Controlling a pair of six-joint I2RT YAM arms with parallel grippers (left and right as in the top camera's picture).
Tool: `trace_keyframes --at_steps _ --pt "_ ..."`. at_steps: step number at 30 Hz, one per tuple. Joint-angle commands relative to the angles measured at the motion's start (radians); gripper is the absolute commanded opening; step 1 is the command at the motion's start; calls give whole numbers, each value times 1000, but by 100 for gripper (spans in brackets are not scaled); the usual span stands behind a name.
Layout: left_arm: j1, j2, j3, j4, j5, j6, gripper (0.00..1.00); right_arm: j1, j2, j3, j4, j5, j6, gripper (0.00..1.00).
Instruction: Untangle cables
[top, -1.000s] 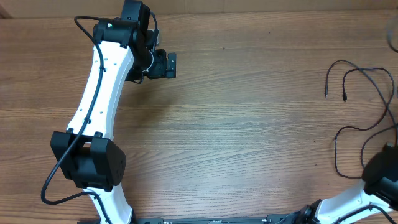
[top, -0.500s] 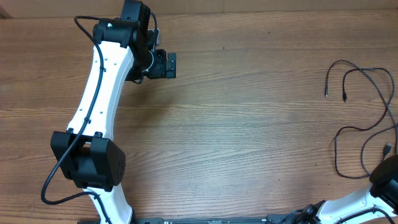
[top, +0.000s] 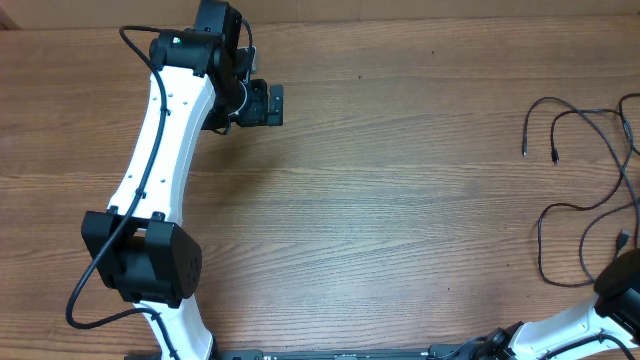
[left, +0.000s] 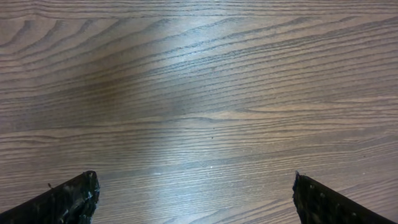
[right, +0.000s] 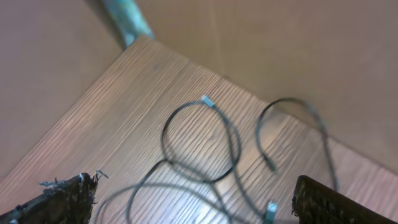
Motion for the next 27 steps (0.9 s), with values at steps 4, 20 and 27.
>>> trace_keyframes --at_steps 4,20,27 --pt "5 2 -3 1 11 -6 100 18 -19 -1 -79 -325 3 100" --pt "5 2 -3 1 11 -6 100 476 -19 -2 -297 -497 11 100" --pt "4 2 -3 1 11 -6 100 704 -19 -2 -297 -497 10 100"
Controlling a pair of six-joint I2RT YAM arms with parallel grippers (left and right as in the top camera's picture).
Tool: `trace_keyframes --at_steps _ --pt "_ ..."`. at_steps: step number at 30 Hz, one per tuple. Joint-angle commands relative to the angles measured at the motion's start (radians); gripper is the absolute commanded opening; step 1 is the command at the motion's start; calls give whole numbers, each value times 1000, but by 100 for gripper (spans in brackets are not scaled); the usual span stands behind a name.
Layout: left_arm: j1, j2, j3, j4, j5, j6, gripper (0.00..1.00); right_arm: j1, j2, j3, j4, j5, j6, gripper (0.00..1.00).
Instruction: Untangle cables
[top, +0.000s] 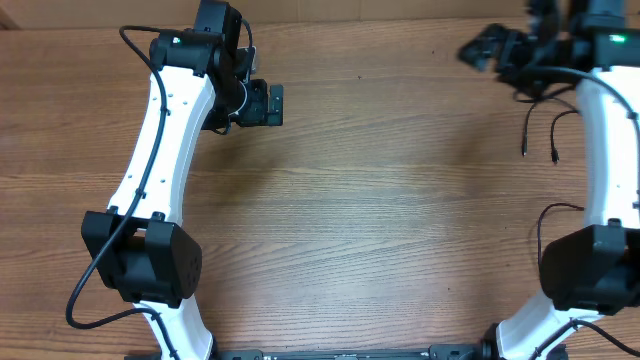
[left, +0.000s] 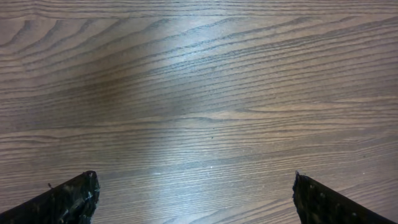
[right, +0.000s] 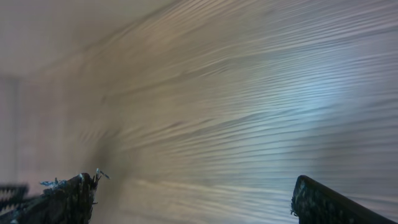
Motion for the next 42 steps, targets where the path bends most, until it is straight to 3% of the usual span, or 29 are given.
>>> trace_keyframes --at_steps 1,7,28,34,42 --pt "4 2 -3 1 11 -6 100 70 -19 1 0 -8 7 100" --pt "4 2 -3 1 11 -6 100 159 -19 1 -1 -8 7 100" --pt "5 3 -3 1 8 -6 100 164 -19 1 -1 -8 6 100" --pt "7 2 -3 2 -194 17 100 164 -19 1 -1 -8 6 100" --pt "6 -43 -3 183 -159 13 100 164 -19 1 -1 -8 7 100"
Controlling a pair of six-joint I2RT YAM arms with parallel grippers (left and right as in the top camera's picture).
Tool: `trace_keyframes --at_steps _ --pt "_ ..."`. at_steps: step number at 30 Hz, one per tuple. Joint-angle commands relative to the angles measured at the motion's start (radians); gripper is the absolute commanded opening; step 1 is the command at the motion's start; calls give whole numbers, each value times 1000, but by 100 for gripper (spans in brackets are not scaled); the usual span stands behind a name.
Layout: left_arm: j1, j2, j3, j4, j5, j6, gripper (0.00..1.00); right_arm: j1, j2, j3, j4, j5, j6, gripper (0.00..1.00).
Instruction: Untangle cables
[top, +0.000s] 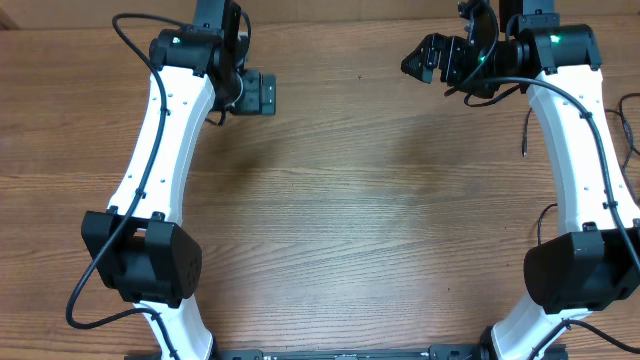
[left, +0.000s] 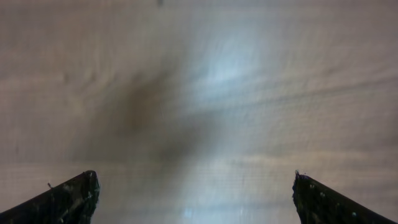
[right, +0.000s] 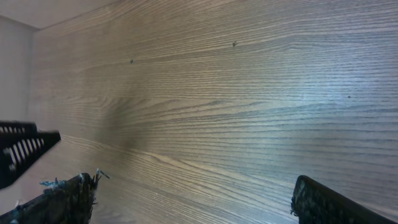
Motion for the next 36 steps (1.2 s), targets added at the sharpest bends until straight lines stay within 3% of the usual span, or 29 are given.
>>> trace_keyframes --at_steps 1,18,24,31,36 --pt "4 -55 -3 80 3 10 100 -1 -19 1 1 -5 6 100" --pt "4 -388 -54 340 38 10 99 -1 -19 1 0 -5 6 100" --pt "5 -592 -364 661 39 10 100 -1 -19 1 1 -5 6 100" --pt "32 -850 -843 1142 34 66 100 -1 -19 1 0 -5 6 100" --pt "81 -999 -1116 1381 42 61 100 -1 -19 1 0 -5 6 100"
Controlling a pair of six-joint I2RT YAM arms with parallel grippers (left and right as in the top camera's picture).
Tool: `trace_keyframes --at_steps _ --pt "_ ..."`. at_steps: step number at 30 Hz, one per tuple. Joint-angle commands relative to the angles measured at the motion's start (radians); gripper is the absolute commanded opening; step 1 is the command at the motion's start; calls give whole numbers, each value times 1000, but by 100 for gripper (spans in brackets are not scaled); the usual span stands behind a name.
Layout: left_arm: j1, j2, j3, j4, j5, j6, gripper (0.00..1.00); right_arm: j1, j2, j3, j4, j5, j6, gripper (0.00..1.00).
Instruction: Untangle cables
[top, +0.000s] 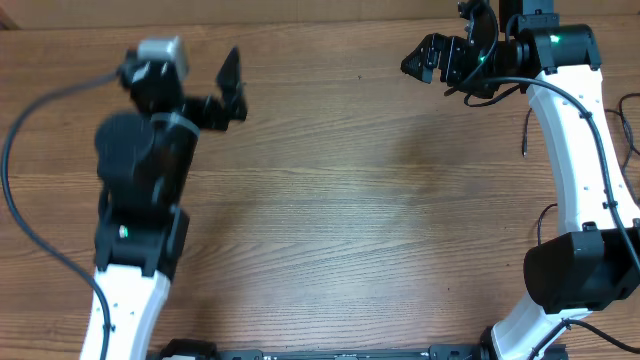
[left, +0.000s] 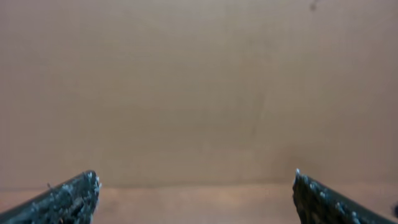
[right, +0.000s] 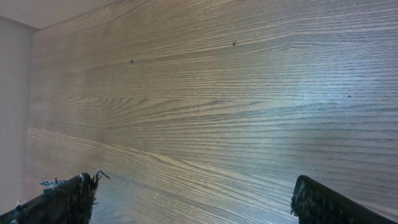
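Observation:
Thin black cables (top: 525, 135) lie at the table's right edge, partly hidden behind my right arm and cut off by the frame; more strands show at the far right (top: 630, 120). My right gripper (top: 422, 60) hangs open over bare wood at the back, left of the cables, and holds nothing (right: 194, 190). My left arm is raised high and blurred, with its gripper (top: 232, 88) open at the back left. The left wrist view faces a brown wall, with only its fingertips (left: 71, 198) at the bottom corners. Neither wrist view shows any cable.
The wooden table (top: 340, 220) spreads between the two arms. A brown wall (left: 199, 81) stands behind the table's far edge. The raised left arm (top: 140, 190) covers much of the left side in the overhead view.
My left arm has lifted and swung up from the back left of the table; its camera now faces the brown wall instead of wood. The right arm has not moved.
My right gripper was open low over the cables at the right edge, with the left gripper open over bare wood at the back left. Then the right gripper stood at the back right, later farther left. Now the left arm is raised. No cable has been touched.

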Motion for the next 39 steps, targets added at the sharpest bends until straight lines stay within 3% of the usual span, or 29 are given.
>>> trace_keyframes --at_steps 1,11,23,29,36,39 --pt "32 -105 -154 93 7 26 100 0 -19 1 1 -5 3 100" --pt "221 -404 -513 153 -11 -195 99 0 -19 1 1 -5 3 100" --pt "268 -660 -771 171 -11 -165 100 0 -19 1 1 -5 3 100" --pt "254 -882 -956 171 -12 -192 100 0 -19 1 1 -5 3 100" --pt "248 -972 -956 -29 -27 -187 100 0 -19 1 1 -5 3 100" --pt "216 -1014 -956 -151 -27 -117 99 0 -19 1 1 -5 3 100"
